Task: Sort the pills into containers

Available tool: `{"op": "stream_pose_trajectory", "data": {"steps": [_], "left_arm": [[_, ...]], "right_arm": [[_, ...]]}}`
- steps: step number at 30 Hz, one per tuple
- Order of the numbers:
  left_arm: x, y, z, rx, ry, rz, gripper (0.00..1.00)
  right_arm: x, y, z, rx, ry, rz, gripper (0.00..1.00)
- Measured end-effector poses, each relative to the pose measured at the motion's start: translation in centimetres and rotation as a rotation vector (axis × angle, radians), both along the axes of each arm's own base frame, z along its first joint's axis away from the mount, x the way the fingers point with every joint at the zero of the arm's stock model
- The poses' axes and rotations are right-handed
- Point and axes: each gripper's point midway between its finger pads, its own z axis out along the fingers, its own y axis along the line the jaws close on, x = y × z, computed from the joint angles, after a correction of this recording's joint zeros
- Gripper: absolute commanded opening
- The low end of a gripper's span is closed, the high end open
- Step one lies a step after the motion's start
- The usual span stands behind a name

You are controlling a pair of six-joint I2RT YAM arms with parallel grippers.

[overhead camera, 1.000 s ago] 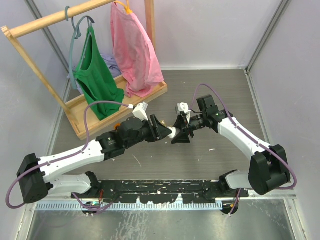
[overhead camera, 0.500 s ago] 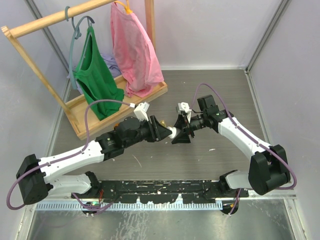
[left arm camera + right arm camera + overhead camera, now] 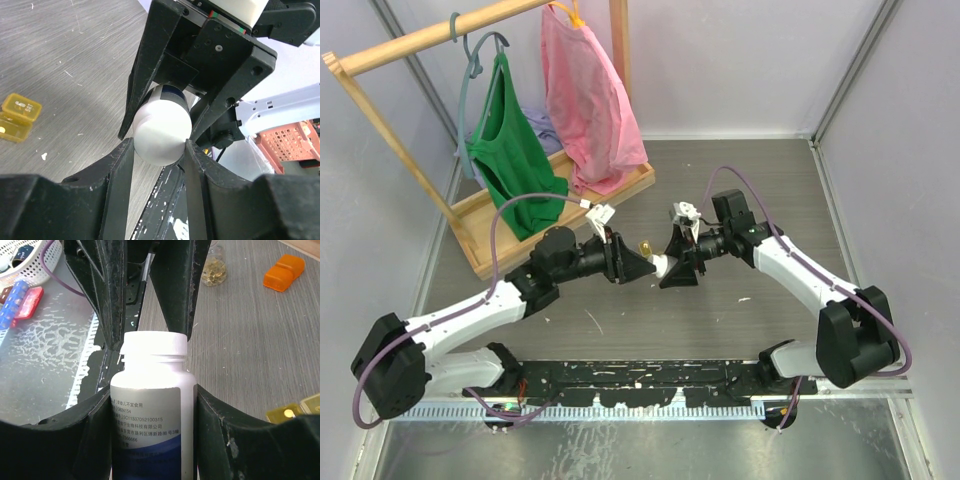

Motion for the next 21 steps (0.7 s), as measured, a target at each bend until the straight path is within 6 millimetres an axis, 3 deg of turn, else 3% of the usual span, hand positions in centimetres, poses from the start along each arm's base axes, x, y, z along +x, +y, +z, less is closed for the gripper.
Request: {"op": "stream_pose_trajectory", "data": {"steps": [10,21], "left_arm": [[-0.8,1.0,0.8,-0.05,-0.103,-0.01,0.41],[-1.2,1.6,0.5,-0.031,-0.096,-0.004,0.55]], "right_arm": [[-0.7,0.8,0.9,0.052,0.046,0.043,0.01],[-1.3,1.4,1.3,0.086,0.081,0.075,0.01]]}}
